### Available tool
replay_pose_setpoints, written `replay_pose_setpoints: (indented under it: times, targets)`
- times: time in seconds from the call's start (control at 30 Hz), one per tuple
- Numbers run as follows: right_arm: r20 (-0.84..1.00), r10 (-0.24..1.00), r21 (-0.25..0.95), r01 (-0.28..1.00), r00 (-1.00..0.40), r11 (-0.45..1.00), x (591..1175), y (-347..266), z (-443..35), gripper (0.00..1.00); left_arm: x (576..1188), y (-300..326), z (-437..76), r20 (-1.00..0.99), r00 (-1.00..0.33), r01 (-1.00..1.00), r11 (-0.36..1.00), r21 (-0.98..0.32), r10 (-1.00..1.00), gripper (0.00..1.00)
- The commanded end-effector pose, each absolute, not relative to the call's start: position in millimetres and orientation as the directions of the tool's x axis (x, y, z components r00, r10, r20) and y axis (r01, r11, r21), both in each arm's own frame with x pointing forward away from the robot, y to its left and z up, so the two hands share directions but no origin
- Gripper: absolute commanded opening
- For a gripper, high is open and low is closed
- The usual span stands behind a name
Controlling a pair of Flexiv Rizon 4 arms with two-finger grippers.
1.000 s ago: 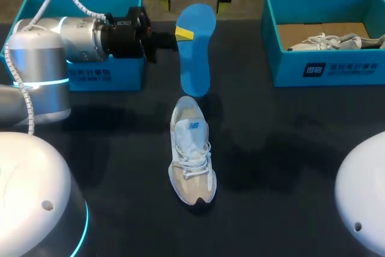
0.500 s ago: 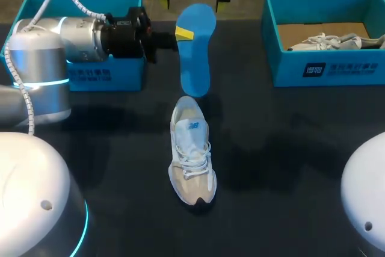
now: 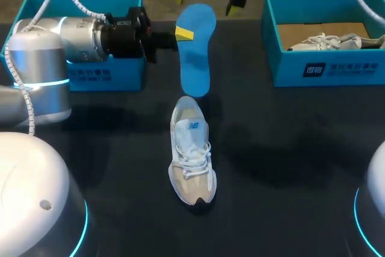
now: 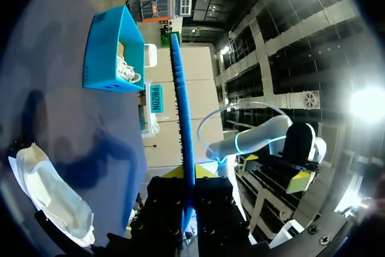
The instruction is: Take the shoe out of the shoebox, open the shoe tongue, remove and reinsert the insole, then place the shoe into the shoebox
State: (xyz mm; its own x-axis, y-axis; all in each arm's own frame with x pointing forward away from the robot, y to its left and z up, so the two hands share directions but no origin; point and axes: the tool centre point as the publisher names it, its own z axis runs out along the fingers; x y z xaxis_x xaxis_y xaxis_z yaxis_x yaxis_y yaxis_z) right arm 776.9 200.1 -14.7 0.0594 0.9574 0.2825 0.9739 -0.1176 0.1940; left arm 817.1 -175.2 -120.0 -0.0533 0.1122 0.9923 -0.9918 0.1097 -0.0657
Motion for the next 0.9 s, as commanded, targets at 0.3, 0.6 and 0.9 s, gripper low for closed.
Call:
replay_pose_setpoints:
  times: [0.3,0.6,0.9]
  targets:
    - [0.702,0.712,0.166,0.972,0.003,-0.169,779,160,-22,1.0,817,-175,-120,0.993,-0.053,-0.992,0.111,-0.066,0.11,0.0]
    - [0.813,0.583,0.143,0.969,0.002,-0.203,783,141,-30,1.0,817,-175,-120,0.993,-0.053,-0.992,0.111,-0.066,0.11,0.0]
    - [0.89,0.455,0.12,0.977,-0.028,-0.174,781,134,-38,1.0,817,-175,-120,0.993,-0.053,-0.992,0.111,-0.066,0.11,0.0]
